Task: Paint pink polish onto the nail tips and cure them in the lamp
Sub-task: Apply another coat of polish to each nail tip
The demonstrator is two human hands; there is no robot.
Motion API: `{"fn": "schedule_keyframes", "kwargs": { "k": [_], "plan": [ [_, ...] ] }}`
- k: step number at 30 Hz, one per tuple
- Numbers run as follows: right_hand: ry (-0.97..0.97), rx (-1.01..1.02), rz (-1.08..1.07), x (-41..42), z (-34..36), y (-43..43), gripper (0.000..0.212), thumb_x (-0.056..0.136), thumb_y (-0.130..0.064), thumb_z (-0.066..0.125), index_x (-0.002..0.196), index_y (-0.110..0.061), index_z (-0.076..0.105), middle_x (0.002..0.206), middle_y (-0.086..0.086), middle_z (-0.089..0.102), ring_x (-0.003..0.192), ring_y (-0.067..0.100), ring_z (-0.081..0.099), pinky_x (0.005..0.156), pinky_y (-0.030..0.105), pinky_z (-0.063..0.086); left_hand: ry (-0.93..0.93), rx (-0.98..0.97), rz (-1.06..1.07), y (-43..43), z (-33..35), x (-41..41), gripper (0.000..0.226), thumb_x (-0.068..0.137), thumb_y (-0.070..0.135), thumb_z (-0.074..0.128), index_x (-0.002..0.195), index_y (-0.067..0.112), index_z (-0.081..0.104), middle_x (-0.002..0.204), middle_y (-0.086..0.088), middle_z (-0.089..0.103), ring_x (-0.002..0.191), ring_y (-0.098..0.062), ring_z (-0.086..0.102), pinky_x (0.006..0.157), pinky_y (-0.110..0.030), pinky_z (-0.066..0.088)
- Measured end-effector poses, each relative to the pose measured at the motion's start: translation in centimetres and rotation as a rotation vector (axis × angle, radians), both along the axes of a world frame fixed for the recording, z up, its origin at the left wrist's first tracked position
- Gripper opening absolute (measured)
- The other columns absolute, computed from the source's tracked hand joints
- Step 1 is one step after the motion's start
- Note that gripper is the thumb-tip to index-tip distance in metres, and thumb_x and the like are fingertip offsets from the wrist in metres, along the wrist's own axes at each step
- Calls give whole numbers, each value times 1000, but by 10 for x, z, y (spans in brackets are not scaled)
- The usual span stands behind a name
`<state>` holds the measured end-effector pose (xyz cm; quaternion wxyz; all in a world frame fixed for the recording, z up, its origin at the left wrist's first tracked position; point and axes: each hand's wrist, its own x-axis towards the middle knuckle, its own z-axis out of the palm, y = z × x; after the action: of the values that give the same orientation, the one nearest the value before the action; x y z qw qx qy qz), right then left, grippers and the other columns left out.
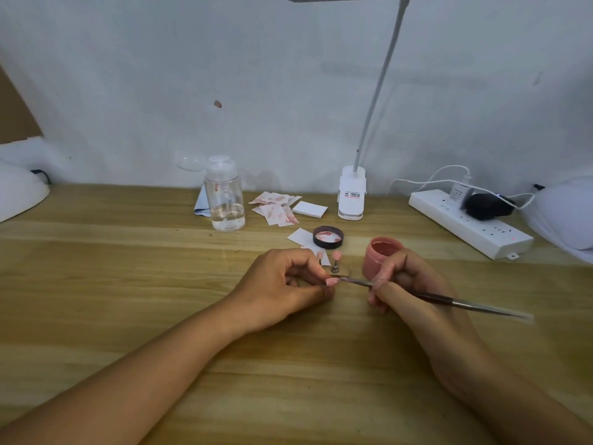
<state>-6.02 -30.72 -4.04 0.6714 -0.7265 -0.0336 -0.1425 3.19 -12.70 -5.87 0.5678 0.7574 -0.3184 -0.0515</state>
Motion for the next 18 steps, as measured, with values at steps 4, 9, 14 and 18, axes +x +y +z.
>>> {"fn": "schedule_keyframes", "kwargs": {
  "k": [4, 9, 14, 18],
  "plan": [
    [23, -27, 10, -1, 0, 0, 9, 86, 5, 57, 83, -2, 52, 63, 2, 63, 64, 11, 58, 62, 20, 45, 4, 2, 0, 0, 0, 0, 27, 78, 12, 82, 70, 36, 71, 77, 6, 75, 61, 9, 60, 54, -4, 40],
    [8, -39, 6, -1, 0, 0, 14, 85, 7, 56, 79, -5, 52, 62, 2, 62, 62, 9, 56, 60, 19, 42, 13, 0, -4, 0, 0, 0, 28, 77, 12, 82, 71, 37, 72, 77, 7, 75, 64, 7, 63, 56, -5, 42],
    [12, -46, 11, 0, -1, 0, 16, 85, 5, 57, 78, -8, 52, 63, 2, 62, 63, 10, 55, 61, 23, 40, 17, 6, -6, 0, -1, 0, 28, 77, 10, 82, 72, 36, 72, 78, 6, 75, 66, 6, 63, 56, -6, 42],
    [5, -43, 21, 0, -2, -1, 15, 85, 4, 57, 79, -8, 52, 63, 3, 62, 62, 8, 56, 60, 19, 41, 16, 17, 0, 0, -1, 0, 28, 78, 12, 82, 73, 37, 72, 77, 7, 75, 65, 6, 63, 57, -9, 42]
  ]
}}
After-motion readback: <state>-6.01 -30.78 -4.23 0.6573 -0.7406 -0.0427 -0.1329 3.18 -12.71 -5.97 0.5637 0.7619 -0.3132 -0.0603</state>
